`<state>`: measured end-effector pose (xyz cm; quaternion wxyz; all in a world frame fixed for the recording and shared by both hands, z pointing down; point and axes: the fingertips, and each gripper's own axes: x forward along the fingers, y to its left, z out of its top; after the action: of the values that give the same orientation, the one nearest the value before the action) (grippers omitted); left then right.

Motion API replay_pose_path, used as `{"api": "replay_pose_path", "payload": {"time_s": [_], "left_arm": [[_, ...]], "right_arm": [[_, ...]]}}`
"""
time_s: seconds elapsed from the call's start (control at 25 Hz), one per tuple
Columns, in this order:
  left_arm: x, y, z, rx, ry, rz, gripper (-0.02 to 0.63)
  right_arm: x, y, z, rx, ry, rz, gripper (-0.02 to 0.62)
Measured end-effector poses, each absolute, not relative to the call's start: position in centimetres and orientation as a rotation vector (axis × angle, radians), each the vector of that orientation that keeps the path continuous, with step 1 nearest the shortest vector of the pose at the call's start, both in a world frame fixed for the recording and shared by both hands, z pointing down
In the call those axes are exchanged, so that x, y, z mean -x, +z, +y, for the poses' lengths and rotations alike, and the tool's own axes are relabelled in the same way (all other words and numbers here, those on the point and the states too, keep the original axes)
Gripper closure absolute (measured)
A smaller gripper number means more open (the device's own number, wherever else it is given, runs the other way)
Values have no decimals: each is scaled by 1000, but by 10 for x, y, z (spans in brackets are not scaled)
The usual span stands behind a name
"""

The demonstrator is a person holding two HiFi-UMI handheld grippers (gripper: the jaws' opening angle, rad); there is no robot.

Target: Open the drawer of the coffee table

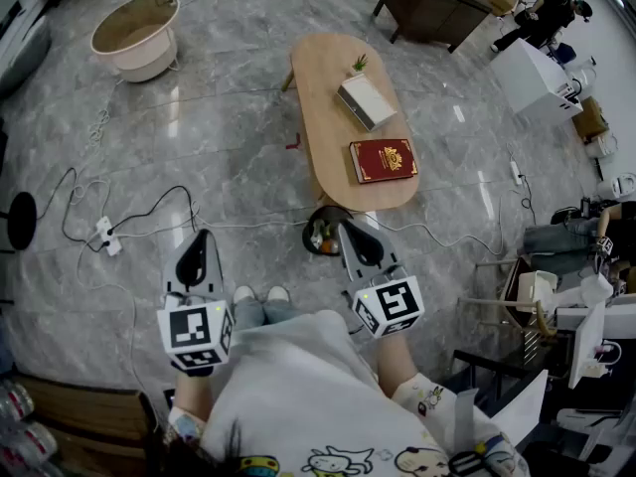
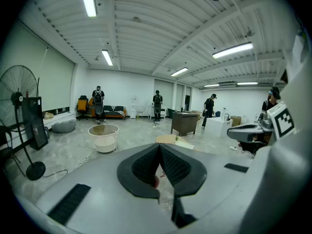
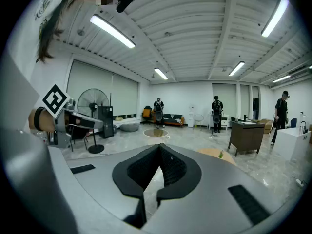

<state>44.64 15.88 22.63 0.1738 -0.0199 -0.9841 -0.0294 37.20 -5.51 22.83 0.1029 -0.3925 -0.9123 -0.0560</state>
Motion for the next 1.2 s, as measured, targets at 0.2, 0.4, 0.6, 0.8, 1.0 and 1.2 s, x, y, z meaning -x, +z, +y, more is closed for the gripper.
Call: {"api": "replay_pose_path", "payload": {"time_s": [0.2,0.4,0.6,0.8,1.0,1.2], "left_arm": [[-448,223,151,93,-70,-2792,601],[-451,225,140,126,-50,-2797,601],[-458,226,130,155,-49,-2811,600],[-461,226,127,184,-67,-2809,516],[-454,229,132,201,-77,-2811,443],[-435,233,141,177,-81,-2803,383]], "right_arm": [[-366,224,-67,1171,-166,-2700,595],[-365,225,-77,1221,-118,-2712,594],[-372,229,-80,1302,-107,-2688,590],[-375,229,-81,1365,-54,-2646,487],[-370,229,-73,1399,-36,-2624,430],[-355,233,-59,1406,-7,-2597,384]]}}
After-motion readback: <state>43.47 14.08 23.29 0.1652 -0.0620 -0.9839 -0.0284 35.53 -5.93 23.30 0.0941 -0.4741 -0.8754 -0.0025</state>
